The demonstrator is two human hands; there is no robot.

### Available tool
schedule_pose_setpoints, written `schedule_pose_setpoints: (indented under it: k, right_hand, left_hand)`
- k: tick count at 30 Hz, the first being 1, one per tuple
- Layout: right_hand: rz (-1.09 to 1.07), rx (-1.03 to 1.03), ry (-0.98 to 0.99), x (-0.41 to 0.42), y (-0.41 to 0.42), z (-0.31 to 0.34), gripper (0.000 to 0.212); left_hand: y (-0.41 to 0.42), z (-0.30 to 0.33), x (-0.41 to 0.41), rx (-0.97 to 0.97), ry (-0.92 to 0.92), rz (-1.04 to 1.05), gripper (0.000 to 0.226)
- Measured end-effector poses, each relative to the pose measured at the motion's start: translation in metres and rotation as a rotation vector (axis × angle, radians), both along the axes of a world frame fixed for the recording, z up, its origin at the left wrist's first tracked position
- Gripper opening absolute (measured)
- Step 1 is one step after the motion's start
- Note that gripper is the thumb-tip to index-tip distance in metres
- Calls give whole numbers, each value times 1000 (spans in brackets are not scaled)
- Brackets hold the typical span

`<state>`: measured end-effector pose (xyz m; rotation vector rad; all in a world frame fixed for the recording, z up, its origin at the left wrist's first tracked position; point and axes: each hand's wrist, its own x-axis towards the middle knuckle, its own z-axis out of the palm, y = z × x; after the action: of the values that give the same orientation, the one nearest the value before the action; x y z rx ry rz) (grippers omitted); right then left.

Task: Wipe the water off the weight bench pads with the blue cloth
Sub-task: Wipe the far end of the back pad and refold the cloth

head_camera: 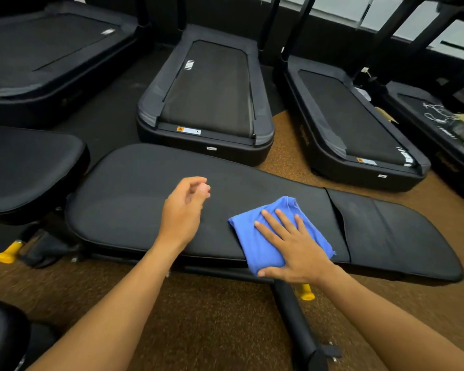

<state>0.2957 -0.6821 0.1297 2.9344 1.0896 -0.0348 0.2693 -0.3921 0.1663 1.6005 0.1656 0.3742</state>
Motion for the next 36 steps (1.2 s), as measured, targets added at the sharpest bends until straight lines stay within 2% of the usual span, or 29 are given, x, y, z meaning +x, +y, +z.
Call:
schedule_pose_setpoints:
  k: [5, 12, 22, 32, 36]
  right_hand:
    - [61, -39, 9, 0, 51, 2, 106]
    - [111, -66, 41, -2, 118, 7, 108]
    - [209, -26, 62, -8, 224, 12, 108]
    - [219, 50, 22, -17, 371, 1, 104]
    - [167, -15, -26, -23, 415, -6, 97]
  left_hand:
    - [39, 4, -6, -67, -49, 74, 31]
    - [83, -6, -19, -91, -68, 117, 22]
    - [142, -12, -38, -125, -104, 209, 26]
    - [202, -18, -50, -46, -155, 327, 25]
    - [218, -25, -56, 34, -112, 353, 22]
